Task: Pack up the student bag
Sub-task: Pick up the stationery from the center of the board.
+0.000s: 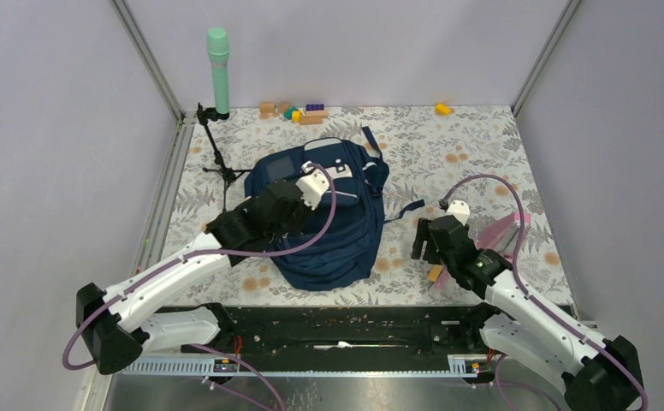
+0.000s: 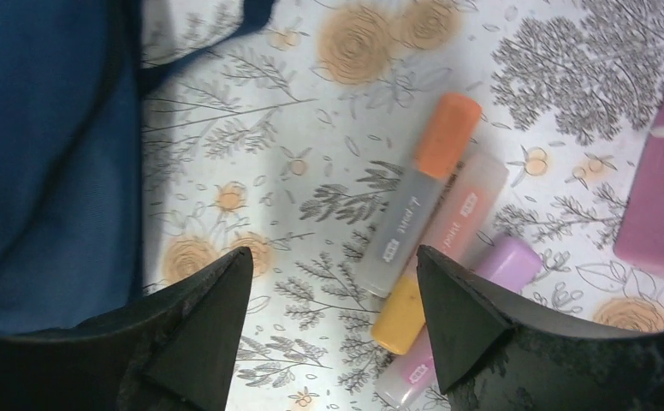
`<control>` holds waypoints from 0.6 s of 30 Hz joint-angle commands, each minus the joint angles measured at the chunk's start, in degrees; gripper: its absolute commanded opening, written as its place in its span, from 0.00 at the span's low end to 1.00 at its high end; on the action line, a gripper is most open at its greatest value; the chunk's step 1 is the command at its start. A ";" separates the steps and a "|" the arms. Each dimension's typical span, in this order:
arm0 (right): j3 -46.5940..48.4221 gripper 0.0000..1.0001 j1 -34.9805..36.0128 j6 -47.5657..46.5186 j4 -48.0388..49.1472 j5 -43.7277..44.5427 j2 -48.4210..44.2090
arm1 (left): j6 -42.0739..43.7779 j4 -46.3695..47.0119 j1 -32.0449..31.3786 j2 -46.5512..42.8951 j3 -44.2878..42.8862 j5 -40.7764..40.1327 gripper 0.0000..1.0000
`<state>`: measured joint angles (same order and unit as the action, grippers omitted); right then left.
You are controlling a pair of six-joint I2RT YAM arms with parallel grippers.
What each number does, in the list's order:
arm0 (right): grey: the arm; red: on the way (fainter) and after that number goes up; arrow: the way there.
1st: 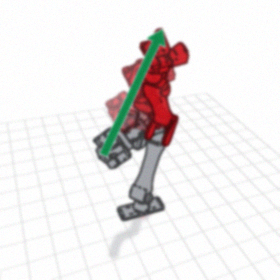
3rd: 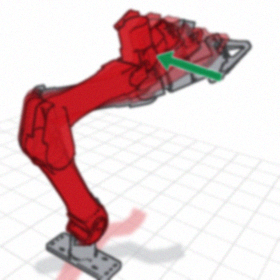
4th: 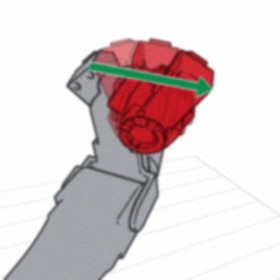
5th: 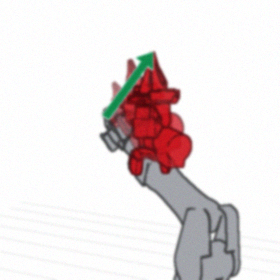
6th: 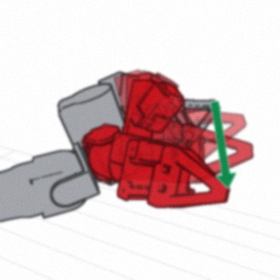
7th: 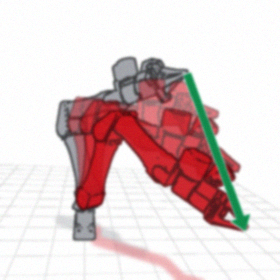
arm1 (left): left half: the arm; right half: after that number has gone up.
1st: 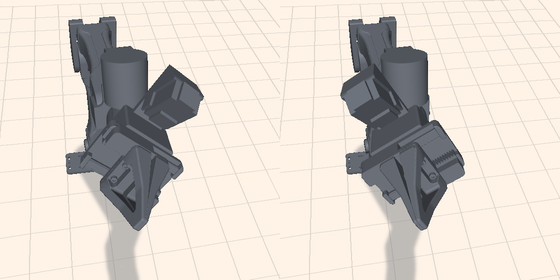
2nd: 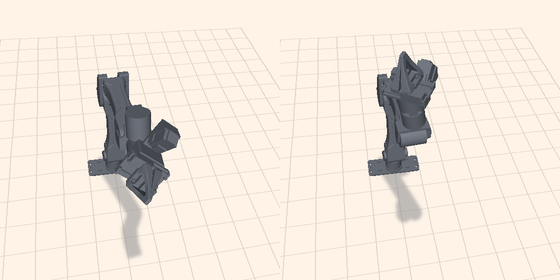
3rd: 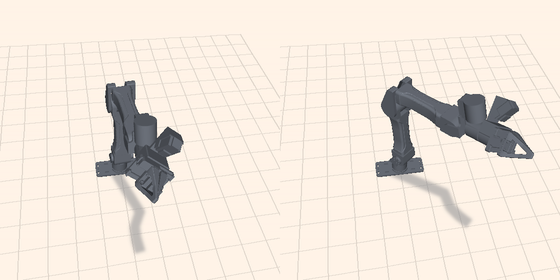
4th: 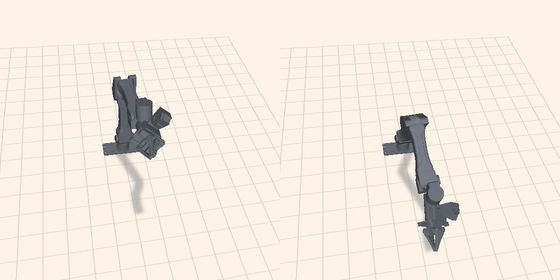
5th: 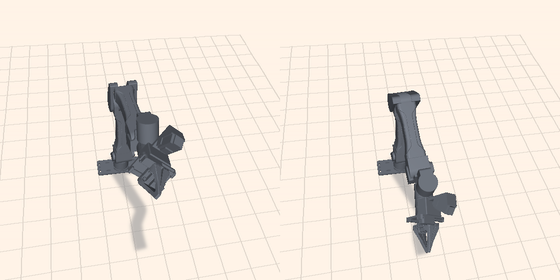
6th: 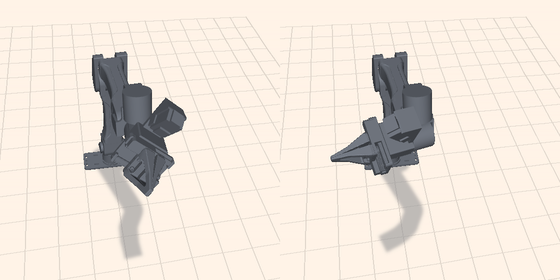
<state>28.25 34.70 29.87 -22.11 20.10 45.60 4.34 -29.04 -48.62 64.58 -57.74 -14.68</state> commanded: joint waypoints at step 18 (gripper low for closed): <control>2.68 0.60 -5.19 5.04 3.35 1.16 19.72 | -3.46 7.70 0.37 -8.32 1.75 0.18 0.00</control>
<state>28.51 29.93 34.02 -20.91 20.12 62.65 2.68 -27.33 -48.47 59.92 -54.26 -14.15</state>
